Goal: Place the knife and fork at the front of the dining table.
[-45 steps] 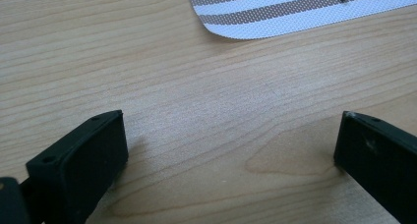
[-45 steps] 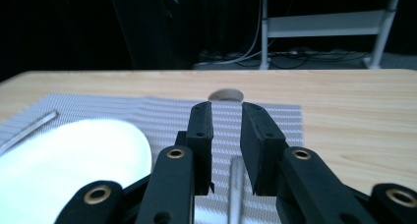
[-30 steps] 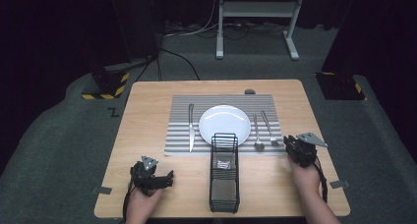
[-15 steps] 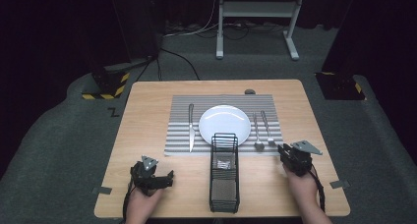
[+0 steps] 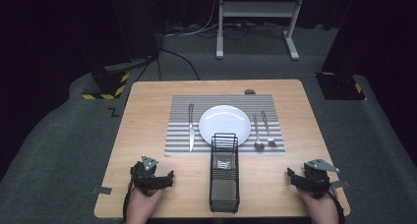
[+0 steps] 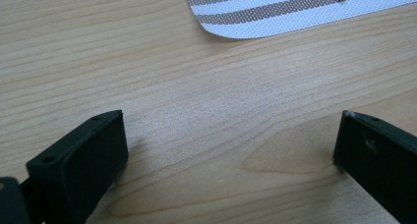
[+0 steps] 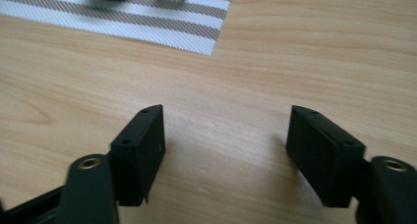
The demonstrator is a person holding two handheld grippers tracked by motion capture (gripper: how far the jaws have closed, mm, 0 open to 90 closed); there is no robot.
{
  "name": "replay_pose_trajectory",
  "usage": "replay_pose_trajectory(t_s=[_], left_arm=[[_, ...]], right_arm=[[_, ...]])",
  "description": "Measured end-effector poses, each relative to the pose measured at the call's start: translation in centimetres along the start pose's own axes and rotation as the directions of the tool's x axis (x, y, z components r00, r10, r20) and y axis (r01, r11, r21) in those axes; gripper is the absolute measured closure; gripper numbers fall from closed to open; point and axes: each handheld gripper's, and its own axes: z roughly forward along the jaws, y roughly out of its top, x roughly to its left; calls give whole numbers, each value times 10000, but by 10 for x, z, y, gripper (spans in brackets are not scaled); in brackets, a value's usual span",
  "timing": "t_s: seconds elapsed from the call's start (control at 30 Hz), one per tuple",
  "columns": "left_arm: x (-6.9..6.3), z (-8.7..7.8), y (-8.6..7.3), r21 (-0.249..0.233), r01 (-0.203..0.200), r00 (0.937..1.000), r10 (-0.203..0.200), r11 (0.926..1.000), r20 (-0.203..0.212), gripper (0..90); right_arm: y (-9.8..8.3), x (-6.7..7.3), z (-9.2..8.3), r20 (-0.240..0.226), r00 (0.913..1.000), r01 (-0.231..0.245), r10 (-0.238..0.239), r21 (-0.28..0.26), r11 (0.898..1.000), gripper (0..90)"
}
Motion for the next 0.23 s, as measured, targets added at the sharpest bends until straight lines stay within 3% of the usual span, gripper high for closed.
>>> replay_pose_trajectory(t_s=[0.1, 0.23], left_arm=[[0, 0, 0, 0, 3, 10000, -3, 10000, 0, 0], [0, 0, 0, 0, 4, 10000, -4, 10000, 4, 0]], right_arm=[[-1, 3, 0, -281, 9993, 260, -256, 132, 9996, 191], [0, 5, 1, -184, 9996, 208, -205, 175, 9996, 180]])
